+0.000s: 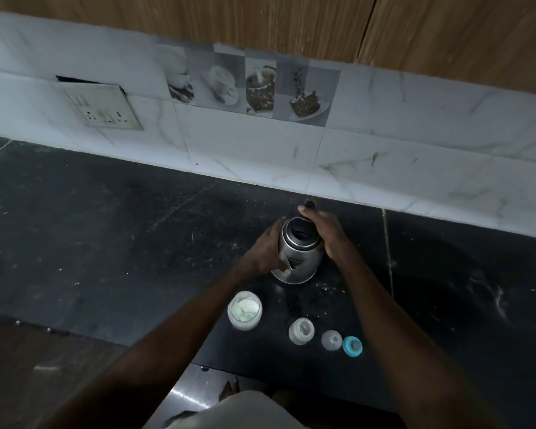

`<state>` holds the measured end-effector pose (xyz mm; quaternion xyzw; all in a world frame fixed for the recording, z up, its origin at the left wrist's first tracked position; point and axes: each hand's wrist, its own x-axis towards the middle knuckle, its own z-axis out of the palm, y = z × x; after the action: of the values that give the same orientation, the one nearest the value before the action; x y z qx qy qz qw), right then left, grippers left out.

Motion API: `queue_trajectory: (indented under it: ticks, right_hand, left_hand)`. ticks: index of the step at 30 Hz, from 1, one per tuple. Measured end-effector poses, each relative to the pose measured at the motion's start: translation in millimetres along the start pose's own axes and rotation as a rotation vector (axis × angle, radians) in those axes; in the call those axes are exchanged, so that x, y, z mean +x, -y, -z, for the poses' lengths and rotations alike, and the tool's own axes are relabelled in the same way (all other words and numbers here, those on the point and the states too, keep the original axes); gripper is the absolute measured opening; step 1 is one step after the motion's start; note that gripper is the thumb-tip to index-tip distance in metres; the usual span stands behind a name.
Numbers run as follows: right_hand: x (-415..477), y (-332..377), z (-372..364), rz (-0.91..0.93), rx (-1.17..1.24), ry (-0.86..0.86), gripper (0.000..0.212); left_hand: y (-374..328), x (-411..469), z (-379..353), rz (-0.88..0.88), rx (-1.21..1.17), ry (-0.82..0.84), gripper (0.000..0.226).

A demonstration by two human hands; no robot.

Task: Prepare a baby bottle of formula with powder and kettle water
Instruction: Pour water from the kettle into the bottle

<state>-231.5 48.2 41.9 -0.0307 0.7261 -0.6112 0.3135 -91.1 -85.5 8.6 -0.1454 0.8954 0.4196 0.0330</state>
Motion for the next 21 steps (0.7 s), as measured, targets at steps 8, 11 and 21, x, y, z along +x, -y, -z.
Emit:
queue_trajectory:
  ticks: [8, 11, 21]
  right_hand:
    - [-37.8, -15.2, 16.3, 0.052, 0.082, -0.056, 0.039]
    - [-55.2, -23.6, 21.6, 0.103, 0.068, -0.086, 0.03]
    - [-84.9, -30.8, 38.5, 0.233, 0.015, -0.145, 0.023]
  left_hand:
    - [-7.1, -35.9, -37.6, -0.128, -0.027, -0.158, 0.125]
    - [-5.7, -44.4, -49.3, -0.189, -0.024, -0.198, 0.12]
    - [-22.5, -62.8, -72.2, -0.215, -0.09, -0.194, 0.12]
